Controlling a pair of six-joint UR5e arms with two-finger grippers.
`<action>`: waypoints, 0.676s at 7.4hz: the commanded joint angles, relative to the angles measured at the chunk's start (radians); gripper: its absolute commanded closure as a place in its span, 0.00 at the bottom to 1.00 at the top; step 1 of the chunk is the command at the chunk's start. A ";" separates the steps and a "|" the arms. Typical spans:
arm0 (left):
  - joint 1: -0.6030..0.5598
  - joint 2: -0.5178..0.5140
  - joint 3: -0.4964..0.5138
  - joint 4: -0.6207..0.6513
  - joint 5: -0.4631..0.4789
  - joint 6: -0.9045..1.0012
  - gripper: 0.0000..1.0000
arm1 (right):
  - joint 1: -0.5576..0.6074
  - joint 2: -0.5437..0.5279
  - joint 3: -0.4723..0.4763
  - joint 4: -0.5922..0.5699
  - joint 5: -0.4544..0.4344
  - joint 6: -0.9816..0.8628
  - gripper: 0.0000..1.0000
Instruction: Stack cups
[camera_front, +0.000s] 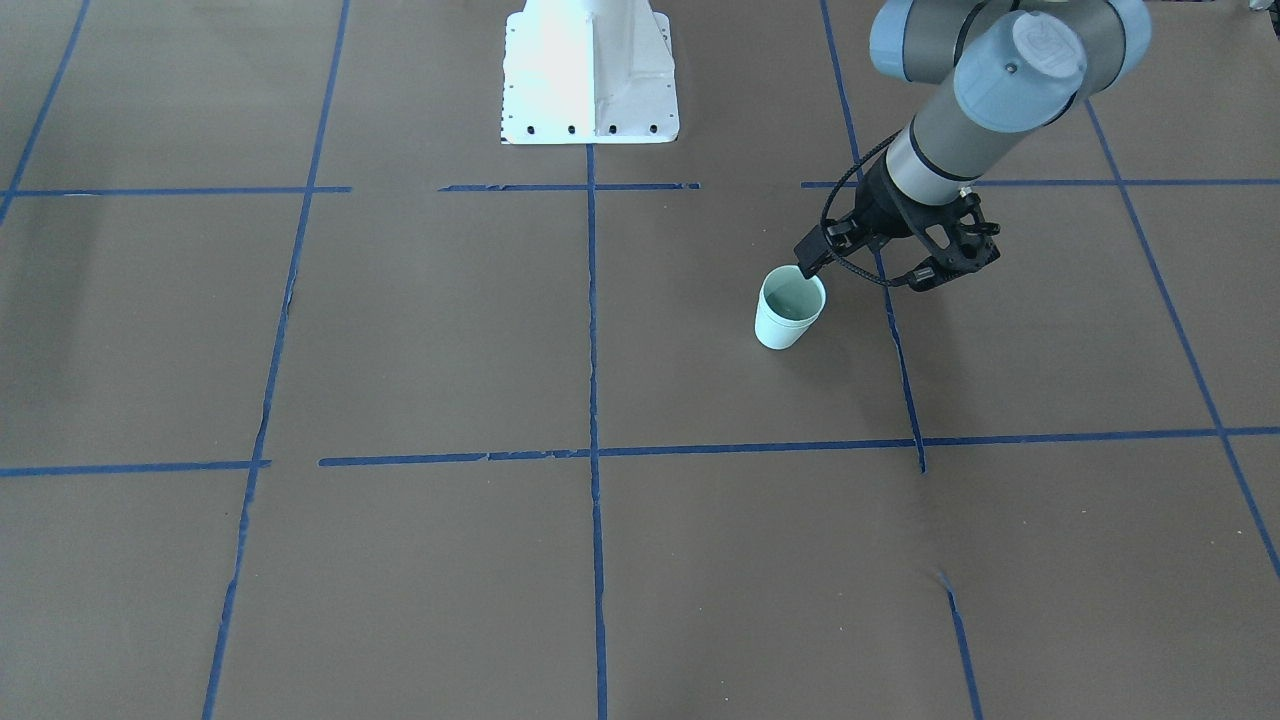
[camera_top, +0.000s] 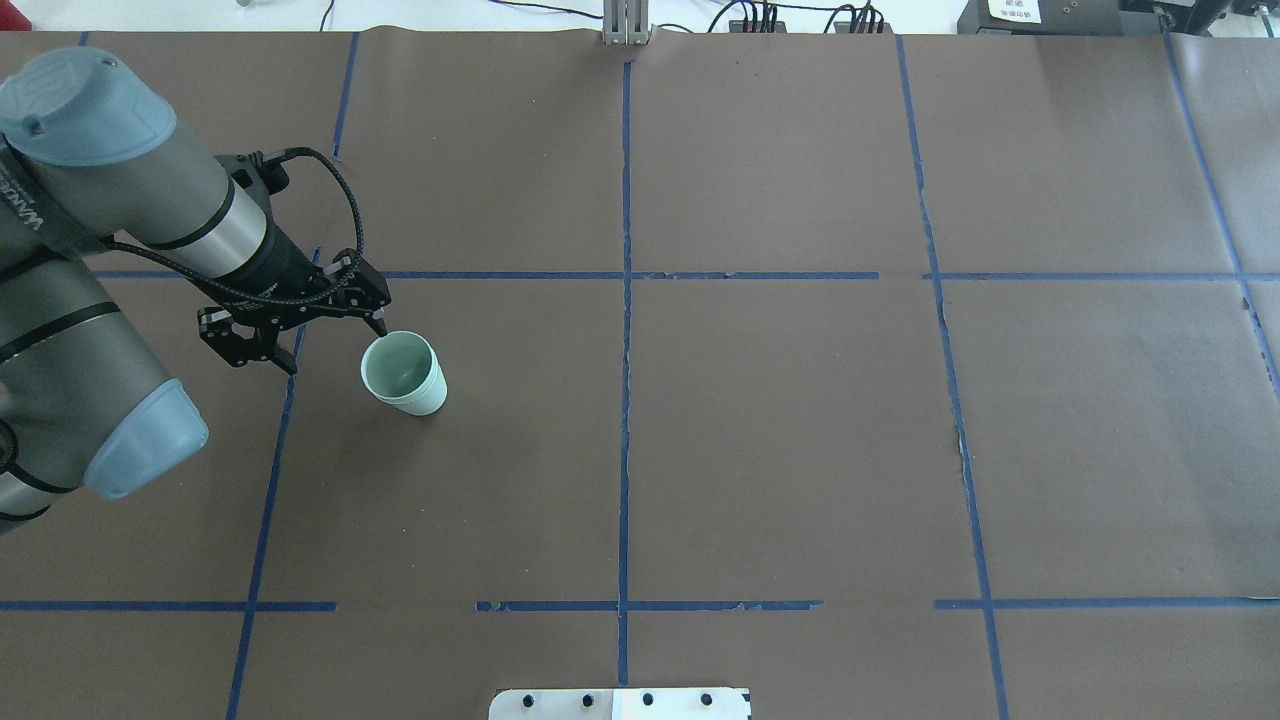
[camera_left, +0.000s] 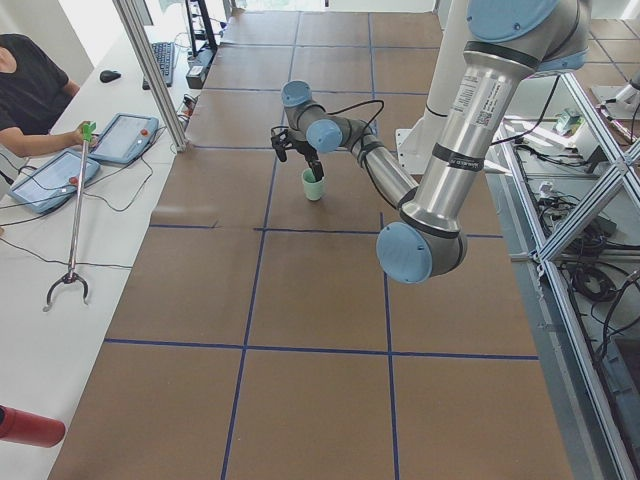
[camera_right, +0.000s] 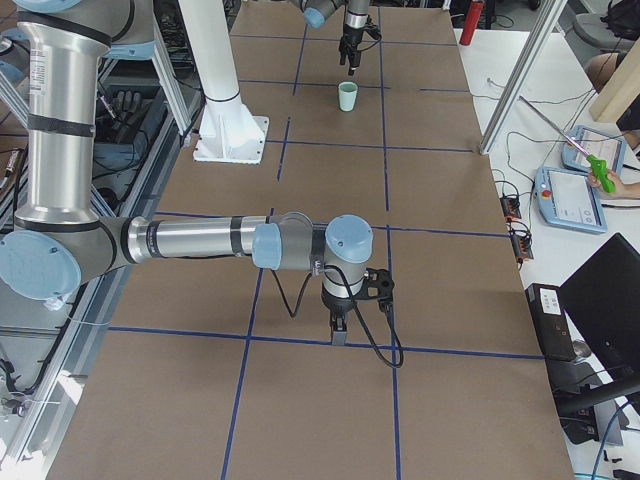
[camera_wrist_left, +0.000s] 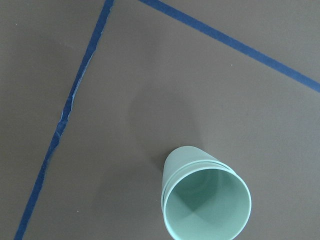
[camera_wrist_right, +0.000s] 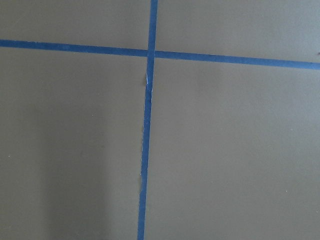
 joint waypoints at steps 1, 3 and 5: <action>-0.124 0.025 0.008 0.007 0.001 0.262 0.00 | 0.000 0.000 0.001 0.000 0.000 0.000 0.00; -0.291 0.071 0.069 0.014 0.001 0.504 0.00 | 0.000 0.000 0.000 0.000 0.000 0.000 0.00; -0.421 0.133 0.140 0.013 -0.001 0.768 0.00 | 0.000 0.000 0.000 -0.001 0.000 0.000 0.00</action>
